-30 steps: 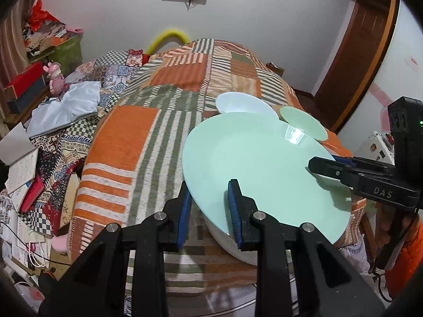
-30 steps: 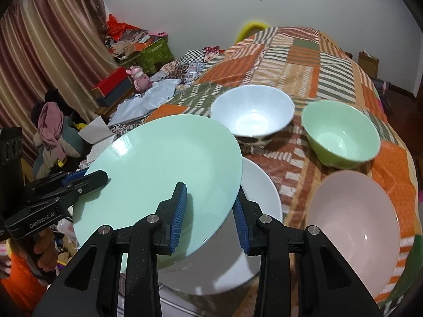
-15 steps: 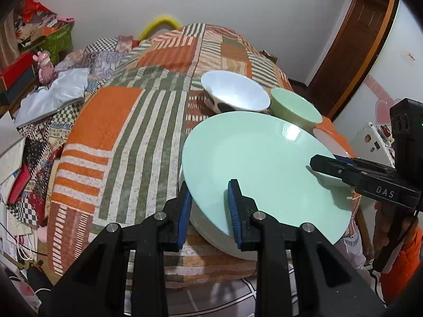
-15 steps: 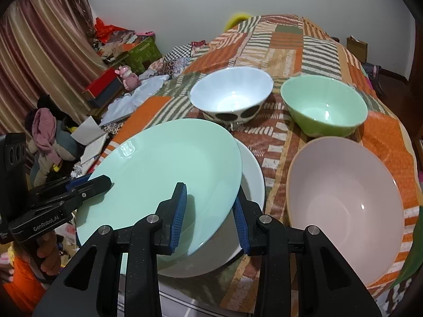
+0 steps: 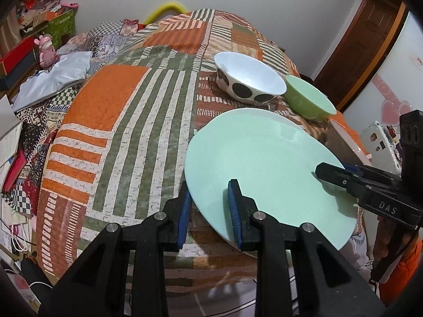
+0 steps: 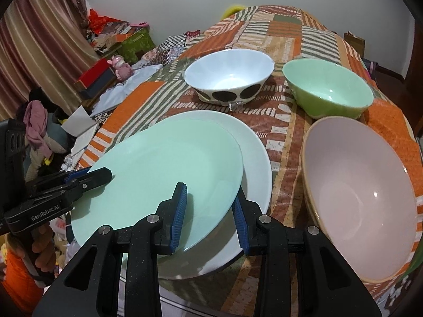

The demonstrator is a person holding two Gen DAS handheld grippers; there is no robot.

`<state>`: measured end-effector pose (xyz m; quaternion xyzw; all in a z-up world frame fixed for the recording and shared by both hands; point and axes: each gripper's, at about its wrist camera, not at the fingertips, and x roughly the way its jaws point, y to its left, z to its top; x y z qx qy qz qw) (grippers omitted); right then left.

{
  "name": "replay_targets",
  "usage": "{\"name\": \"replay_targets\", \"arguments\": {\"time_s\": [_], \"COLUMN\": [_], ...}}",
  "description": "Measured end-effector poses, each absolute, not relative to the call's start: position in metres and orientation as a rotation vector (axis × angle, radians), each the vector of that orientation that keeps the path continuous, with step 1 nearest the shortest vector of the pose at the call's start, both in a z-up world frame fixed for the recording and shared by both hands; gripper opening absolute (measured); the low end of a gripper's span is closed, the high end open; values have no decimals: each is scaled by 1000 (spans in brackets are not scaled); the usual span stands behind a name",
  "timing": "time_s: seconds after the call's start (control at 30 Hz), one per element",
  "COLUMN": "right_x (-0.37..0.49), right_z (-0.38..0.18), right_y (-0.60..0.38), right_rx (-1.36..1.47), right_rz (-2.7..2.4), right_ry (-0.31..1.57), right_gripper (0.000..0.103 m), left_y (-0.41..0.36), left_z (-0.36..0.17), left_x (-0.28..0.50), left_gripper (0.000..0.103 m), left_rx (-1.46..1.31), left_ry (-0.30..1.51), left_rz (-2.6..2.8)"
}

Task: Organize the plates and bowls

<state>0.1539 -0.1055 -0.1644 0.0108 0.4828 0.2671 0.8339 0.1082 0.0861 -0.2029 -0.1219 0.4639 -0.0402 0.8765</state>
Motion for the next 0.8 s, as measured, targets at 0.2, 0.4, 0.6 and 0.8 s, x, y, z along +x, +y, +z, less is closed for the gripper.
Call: {"name": "replay_targets", "arguments": {"time_s": [0.2,0.4,0.6,0.8], "right_x": [157,157,157,154], "right_z": [-173,-173,-172,-170], "right_y": [-108,-107,-110,-113], "right_rx": [50,50,52,51], "right_rz": [542,539,545,540], "right_ry": [1052,1048,1052,1050], "right_gripper": [31,31,31,30], "left_y": [84,84,85,85], "left_z": [-209,-217,-222,-213], "left_x": [114,122,124,118], "left_gripper": [26,26,26,26], "left_rx": [-248,-253,-258,-243], "left_ry": [979,1002,1016,991], "left_rz": [-85,-72,-73,-67]}}
